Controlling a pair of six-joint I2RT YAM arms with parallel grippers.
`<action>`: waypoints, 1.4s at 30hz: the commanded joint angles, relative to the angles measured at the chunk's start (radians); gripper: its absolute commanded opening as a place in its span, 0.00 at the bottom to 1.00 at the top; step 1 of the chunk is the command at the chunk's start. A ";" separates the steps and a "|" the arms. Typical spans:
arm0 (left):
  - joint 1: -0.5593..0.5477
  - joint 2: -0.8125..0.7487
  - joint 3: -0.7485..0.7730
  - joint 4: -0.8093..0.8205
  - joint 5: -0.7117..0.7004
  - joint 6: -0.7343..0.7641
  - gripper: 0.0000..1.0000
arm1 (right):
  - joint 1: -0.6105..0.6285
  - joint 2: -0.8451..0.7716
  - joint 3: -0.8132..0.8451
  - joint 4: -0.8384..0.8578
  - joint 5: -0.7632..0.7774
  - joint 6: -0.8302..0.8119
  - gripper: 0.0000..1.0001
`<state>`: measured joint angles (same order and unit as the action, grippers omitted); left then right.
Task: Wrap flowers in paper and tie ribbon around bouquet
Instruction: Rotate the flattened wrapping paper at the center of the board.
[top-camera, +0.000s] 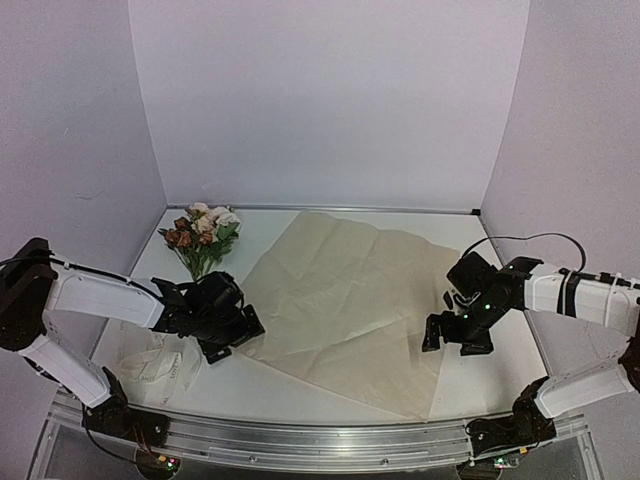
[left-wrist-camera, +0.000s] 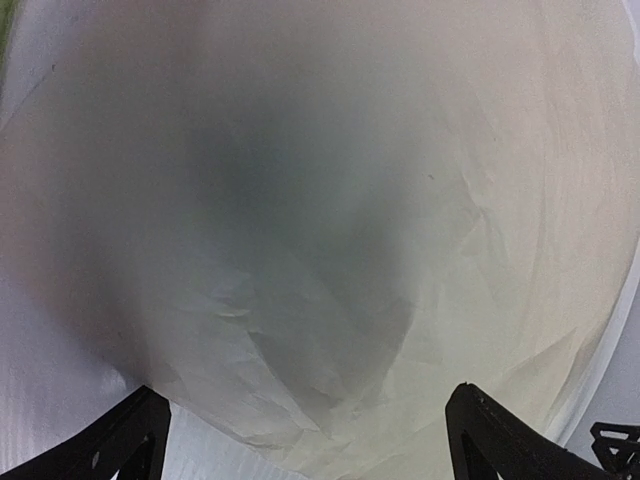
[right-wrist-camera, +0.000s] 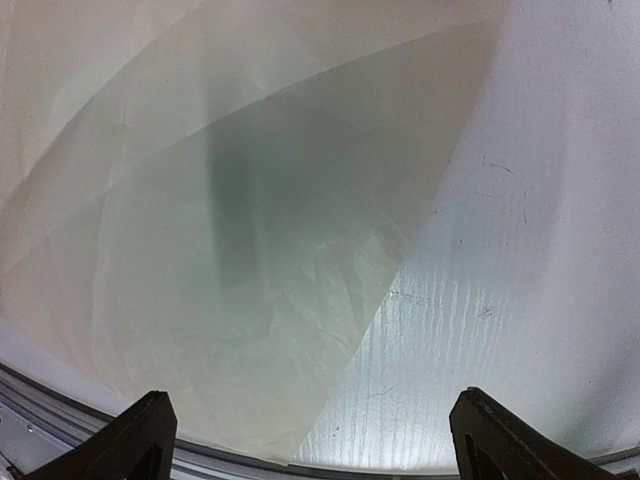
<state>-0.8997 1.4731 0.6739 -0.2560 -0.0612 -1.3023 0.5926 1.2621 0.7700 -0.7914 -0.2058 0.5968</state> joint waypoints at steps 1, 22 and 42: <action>0.124 0.034 0.011 0.022 0.011 0.124 1.00 | 0.000 0.000 0.005 -0.007 0.030 -0.022 0.98; 0.513 0.341 0.433 -0.032 0.204 0.591 1.00 | -0.043 0.178 0.130 0.084 -0.022 0.025 0.98; 0.646 0.188 0.434 -0.230 -0.013 0.616 0.94 | -0.094 0.344 0.293 0.142 -0.117 0.009 0.86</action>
<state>-0.2947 1.6000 1.0884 -0.4380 -0.0088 -0.7248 0.5022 1.5792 1.0164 -0.6513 -0.3119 0.6203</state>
